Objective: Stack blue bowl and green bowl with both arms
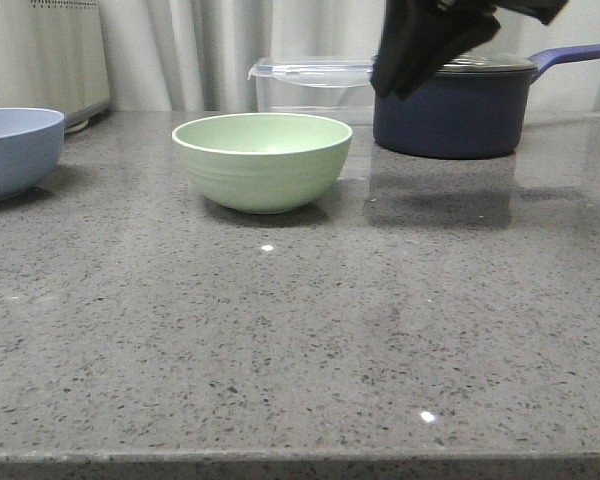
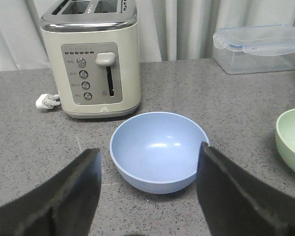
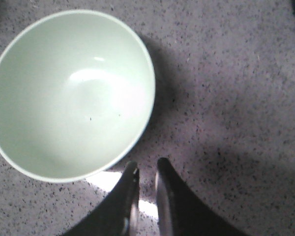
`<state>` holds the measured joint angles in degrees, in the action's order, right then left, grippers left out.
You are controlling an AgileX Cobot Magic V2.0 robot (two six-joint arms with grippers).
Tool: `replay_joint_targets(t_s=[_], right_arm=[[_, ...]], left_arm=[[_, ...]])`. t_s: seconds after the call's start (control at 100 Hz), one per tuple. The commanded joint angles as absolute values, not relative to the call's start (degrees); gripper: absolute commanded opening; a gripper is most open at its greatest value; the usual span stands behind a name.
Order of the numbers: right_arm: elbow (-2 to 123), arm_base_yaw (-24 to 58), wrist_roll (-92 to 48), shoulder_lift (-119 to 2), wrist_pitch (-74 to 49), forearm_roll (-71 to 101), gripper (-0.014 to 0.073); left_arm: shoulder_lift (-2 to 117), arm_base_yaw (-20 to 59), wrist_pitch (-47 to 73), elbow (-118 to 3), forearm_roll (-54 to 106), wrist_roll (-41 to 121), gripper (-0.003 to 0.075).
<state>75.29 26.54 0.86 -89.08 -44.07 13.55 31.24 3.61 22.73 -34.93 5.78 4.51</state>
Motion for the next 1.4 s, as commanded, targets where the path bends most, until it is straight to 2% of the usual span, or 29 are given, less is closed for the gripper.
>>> replay_joint_targets(t_s=[0.0,0.09,0.31,1.0,1.17,1.39], right_arm=[[74.4,26.4,0.0,-85.8,-40.6,14.9,-0.0002],[71.9,27.2,0.0,-85.8,-39.4,15.4,-0.0045],[69.3,31.0,0.0,-86.8,-35.0,16.0,-0.0045],[69.4,31.3,0.0,-90.8,-31.6,18.4,-0.0045],[69.4,31.3,0.0,-90.8,-32.1,18.4,-0.0045],[69.4,31.3,0.0,-90.8,-32.4,18.4,-0.0045]], left_arm=[[31.8,3.8,18.0,-36.5,6.4,3.8,0.0426],[31.8,3.8,18.0,-36.5,6.4,3.8,0.0426],[31.8,3.8,17.2,-36.5,6.4,3.8,0.0426],[32.1,3.8,16.6,-36.6,6.0,3.8,0.0426],[37.5,2.8,21.0,-41.1,5.7,1.8,0.0397],[51.4,-4.9,31.0,-52.5,6.3,-0.8,0.0375]])
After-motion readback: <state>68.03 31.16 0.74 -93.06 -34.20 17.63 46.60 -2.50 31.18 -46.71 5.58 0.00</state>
